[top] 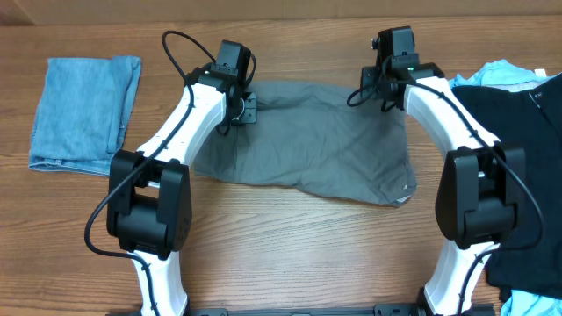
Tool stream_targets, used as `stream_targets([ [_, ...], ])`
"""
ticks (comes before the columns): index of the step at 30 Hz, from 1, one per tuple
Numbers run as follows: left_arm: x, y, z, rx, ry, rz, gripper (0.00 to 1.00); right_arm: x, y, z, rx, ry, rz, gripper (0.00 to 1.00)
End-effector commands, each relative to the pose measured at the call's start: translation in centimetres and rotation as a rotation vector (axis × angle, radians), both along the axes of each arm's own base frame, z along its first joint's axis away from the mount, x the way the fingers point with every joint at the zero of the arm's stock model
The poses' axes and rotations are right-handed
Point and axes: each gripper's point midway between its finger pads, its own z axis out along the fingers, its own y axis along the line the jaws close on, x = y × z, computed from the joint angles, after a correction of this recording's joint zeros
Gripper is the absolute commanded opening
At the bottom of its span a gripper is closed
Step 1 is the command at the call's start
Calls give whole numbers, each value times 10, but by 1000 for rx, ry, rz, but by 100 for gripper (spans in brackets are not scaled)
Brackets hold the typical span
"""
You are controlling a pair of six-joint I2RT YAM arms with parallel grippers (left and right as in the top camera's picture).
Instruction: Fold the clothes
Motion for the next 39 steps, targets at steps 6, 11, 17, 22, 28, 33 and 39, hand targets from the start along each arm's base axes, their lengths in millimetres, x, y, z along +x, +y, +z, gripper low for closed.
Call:
stream_targets([
  [6, 28, -12, 11, -36, -124, -17, 4, -42, 30, 29, 164, 111, 78, 4],
  [11, 51, -7, 6, -35, -196, 9, 4, -58, 27, 7, 157, 170, 73, 4],
  [17, 68, 13, -16, 24, -222, 54, 4, -71, 25, -10, 151, 217, 68, 4],
  [22, 96, 45, 3, 115, -344, 79, 14, -78, 24, -19, 148, 240, 64, 4],
  [28, 113, 66, 54, 86, -400, 115, 13, -92, 17, -40, 121, 278, 51, 4],
  [33, 99, 32, 104, -68, -374, 40, 20, -92, 16, -49, 121, 261, 51, 4],
  [39, 43, -16, 59, -230, -78, -74, 20, -89, 17, -49, 134, 253, 26, 4],
])
